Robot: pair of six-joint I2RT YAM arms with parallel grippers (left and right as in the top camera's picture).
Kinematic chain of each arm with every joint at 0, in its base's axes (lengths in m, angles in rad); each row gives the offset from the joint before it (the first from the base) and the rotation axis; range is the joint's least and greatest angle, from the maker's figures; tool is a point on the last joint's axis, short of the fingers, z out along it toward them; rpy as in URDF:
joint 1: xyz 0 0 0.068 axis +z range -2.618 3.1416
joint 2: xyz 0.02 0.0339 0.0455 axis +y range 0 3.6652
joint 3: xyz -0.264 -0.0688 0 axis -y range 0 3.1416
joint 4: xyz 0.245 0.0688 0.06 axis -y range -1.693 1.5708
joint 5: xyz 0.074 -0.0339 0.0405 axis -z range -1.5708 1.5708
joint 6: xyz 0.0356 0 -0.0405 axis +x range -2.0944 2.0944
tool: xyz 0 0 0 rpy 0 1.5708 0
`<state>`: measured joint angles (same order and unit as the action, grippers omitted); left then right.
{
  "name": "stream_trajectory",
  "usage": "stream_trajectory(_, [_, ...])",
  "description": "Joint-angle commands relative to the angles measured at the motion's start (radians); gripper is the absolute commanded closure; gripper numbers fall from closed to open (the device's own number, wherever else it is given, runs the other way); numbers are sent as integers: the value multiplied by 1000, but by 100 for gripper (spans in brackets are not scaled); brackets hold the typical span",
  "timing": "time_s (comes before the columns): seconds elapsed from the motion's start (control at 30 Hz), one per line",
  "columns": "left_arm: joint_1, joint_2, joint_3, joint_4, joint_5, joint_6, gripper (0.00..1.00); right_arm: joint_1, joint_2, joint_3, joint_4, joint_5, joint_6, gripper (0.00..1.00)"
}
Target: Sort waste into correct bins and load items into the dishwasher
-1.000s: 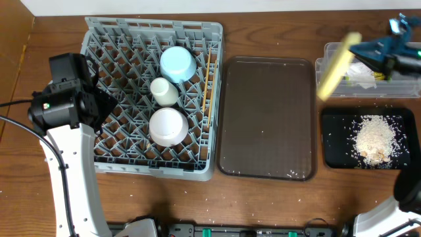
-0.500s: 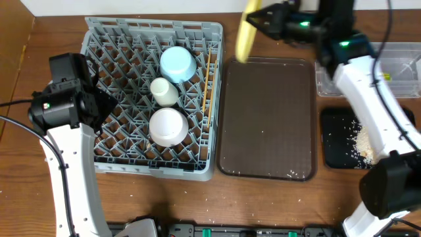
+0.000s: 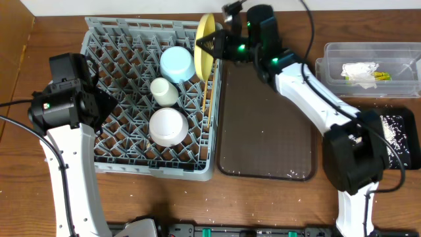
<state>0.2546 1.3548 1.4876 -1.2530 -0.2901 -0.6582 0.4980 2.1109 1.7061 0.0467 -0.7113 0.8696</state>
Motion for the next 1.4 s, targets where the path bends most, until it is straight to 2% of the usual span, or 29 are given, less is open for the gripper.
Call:
stream_trajectory(0.0, [5,-3,17,-3,-3,-13,2,-4,-8,11,-6,3,-3,72])
stream_trajectory(0.07, [5,-3,17,-3,-3,-13,2,-8,-9,11,-15,-1,-3,43])
stream_trajectory(0.1, [5,-3,17,-3,-3,-13,2,-10,-9,11,-15,-6,-3,35])
stream_trajectory(0.17, [5,-3,17,-3,-3,-13,2,-16,-13,14,-18,-20,-3,28])
stream_trajectory(0.3, [5,-3,17,-3,-3,-13,2,-46,-52,35,-83,-26,-37,23])
stream_trajectory(0.4, [5,-3,17,-3,-3,-13,2,-77,-117,72,-239,15,-148,17])
stream_trajectory(0.47, [5,-3,17,-3,-3,-13,2,-107,-183,102,-408,97,-264,5])
stream_trajectory(0.5, [5,-3,17,-3,-3,-13,2,-121,-219,113,-491,140,-320,4])
stream_trajectory(0.7, [5,-3,17,-3,-3,-13,2,-241,-426,119,-908,234,-570,2])
stream_trajectory(0.83, [5,-3,17,-3,-3,-13,2,-336,-560,118,-1180,396,-598,14])
stream_trajectory(0.97, [5,-3,17,-3,-3,-13,2,-375,-687,95,-1357,475,-664,12])
stream_trajectory(1.07, [5,-3,17,-3,-3,-13,2,-373,-791,41,-1420,474,-691,10])
stream_trajectory(1.13, [5,-3,17,-3,-3,-13,2,-373,-909,-60,-1415,476,-711,10])
stream_trajectory(1.2, [5,-3,17,-3,-3,-13,2,-373,-1025,-180,-1363,484,-718,8])
stream_trajectory(1.23, [5,-3,17,-3,-3,-13,2,-373,-1070,-233,-1333,484,-718,1])
stream_trajectory(1.37, [5,-3,17,-3,-3,-13,2,-373,-1249,-451,-1177,502,-718,1])
